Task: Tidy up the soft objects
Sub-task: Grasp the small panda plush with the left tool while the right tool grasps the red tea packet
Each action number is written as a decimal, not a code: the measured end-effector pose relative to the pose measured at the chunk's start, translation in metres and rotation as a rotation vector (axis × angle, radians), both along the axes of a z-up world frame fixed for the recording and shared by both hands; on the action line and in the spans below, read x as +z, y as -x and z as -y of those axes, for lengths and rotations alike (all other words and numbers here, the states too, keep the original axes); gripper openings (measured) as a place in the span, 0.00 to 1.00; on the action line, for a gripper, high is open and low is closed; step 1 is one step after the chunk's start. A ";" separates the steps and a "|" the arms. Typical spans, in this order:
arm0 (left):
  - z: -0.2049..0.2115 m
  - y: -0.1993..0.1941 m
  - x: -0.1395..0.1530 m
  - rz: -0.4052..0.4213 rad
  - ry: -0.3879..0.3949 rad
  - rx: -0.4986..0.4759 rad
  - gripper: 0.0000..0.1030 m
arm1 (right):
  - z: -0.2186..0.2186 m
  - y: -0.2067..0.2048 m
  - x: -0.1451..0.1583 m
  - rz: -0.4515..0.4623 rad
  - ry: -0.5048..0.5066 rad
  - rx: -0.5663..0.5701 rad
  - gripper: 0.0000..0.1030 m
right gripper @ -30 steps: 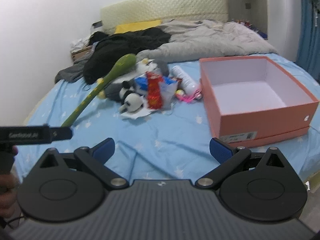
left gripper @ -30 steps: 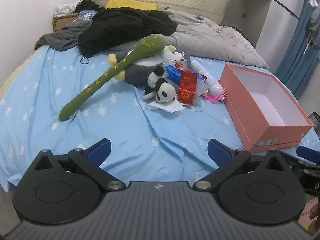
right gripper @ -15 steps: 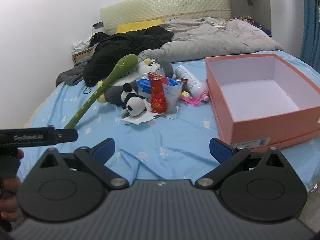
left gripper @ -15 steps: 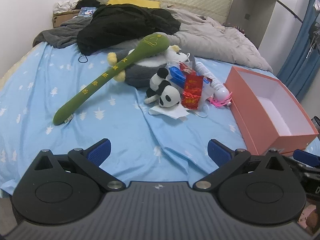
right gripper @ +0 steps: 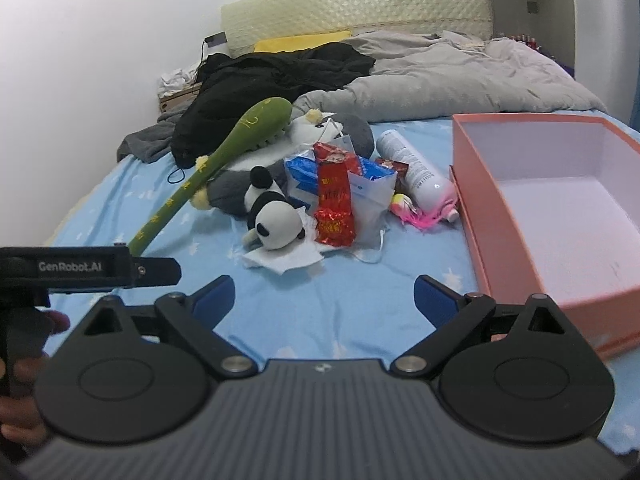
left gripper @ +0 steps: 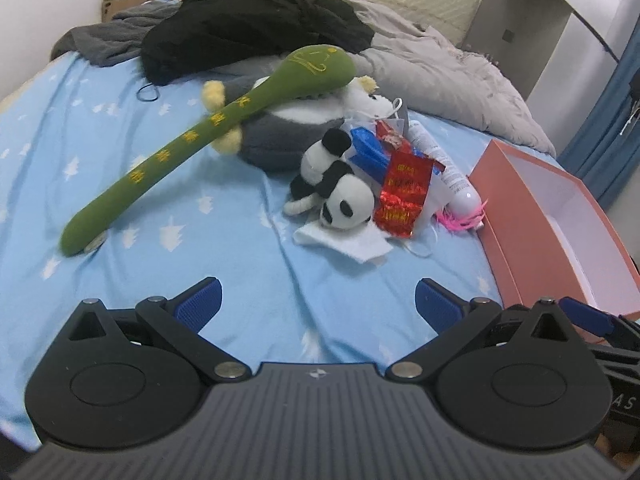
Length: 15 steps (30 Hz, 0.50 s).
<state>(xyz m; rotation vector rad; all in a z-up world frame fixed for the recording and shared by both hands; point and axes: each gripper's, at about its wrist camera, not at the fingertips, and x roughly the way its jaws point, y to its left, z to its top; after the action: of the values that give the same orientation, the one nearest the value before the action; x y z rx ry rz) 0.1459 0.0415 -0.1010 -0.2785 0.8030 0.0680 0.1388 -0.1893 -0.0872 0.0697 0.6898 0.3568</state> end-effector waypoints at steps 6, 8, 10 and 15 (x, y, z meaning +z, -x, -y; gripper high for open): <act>-0.005 -0.037 -0.028 0.021 0.027 -0.019 1.00 | -0.011 -0.032 -0.030 0.027 0.051 0.006 0.96; -0.006 -0.049 -0.035 0.025 0.043 -0.028 1.00 | -0.014 -0.044 -0.041 0.019 0.082 -0.015 0.96; -0.008 -0.061 -0.041 0.032 0.053 -0.028 1.00 | -0.015 -0.057 -0.050 -0.001 0.071 -0.018 0.96; -0.012 -0.092 -0.053 0.030 0.091 -0.028 0.97 | -0.021 -0.087 -0.063 -0.020 0.053 -0.035 0.95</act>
<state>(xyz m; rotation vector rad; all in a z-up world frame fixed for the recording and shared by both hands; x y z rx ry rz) 0.2376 0.0539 -0.1542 -0.3533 0.7816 0.0009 0.2261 -0.1687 -0.1506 0.0349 0.7169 0.3040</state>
